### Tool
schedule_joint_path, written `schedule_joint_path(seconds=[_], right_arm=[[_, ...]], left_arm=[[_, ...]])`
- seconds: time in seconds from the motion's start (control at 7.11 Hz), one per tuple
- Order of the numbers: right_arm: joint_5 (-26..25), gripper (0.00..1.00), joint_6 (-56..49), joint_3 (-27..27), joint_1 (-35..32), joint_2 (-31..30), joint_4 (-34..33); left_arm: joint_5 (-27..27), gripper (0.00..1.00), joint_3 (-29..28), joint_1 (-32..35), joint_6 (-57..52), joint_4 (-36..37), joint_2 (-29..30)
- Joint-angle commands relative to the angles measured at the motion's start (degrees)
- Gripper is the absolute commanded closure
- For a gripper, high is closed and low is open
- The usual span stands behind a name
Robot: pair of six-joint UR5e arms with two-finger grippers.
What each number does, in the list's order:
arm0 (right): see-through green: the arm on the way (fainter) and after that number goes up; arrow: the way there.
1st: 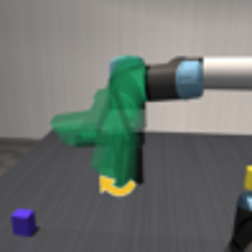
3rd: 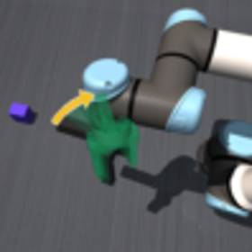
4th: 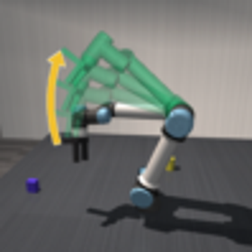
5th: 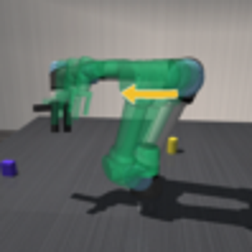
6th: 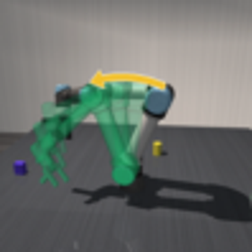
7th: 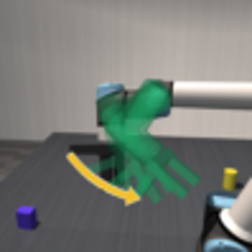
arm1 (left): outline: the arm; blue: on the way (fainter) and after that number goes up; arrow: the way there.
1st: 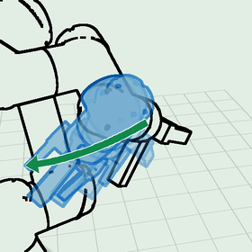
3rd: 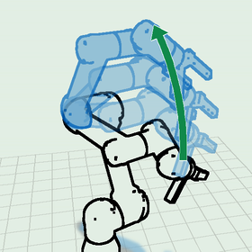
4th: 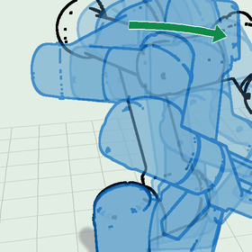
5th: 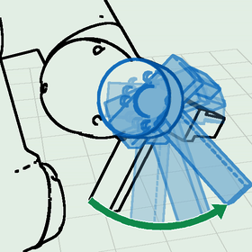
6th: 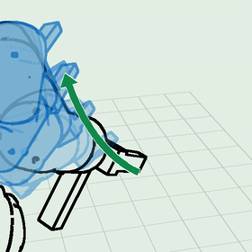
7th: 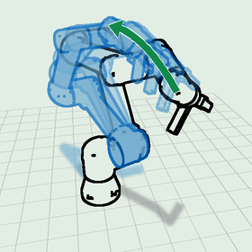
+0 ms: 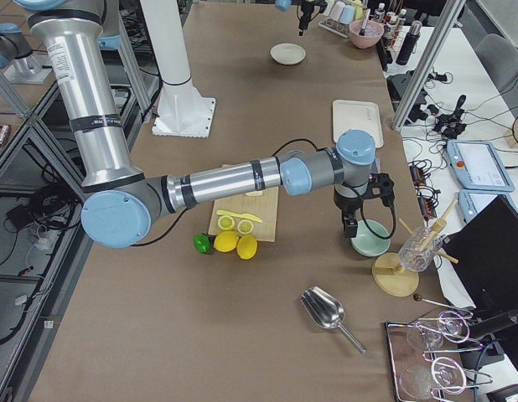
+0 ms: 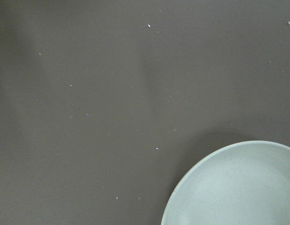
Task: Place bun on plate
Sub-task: 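Reach the left gripper down to the rim of the white plate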
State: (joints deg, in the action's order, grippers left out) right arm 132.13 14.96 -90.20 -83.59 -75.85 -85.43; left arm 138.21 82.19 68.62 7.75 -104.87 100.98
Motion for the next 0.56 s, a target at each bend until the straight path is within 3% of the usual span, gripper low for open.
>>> schedule_joint_path(seconds=[0.0,0.28,0.42], right_arm=[[0.0,0.00,0.0,-0.1,0.0,0.2,0.0],[0.0,0.00,0.1,-0.9,0.0,0.1,0.1],[0.0,0.00,0.2,-2.0,0.0,-0.3,0.0]], left_arm=[[-0.2,0.03,-1.9,-1.7,-0.2,-0.7,-0.1],[-0.1,0.05,-6.0,-3.2,0.1,-7.2,-0.1],[-0.1,0.10,-5.6,-3.4,0.2,-7.5,-0.4]])
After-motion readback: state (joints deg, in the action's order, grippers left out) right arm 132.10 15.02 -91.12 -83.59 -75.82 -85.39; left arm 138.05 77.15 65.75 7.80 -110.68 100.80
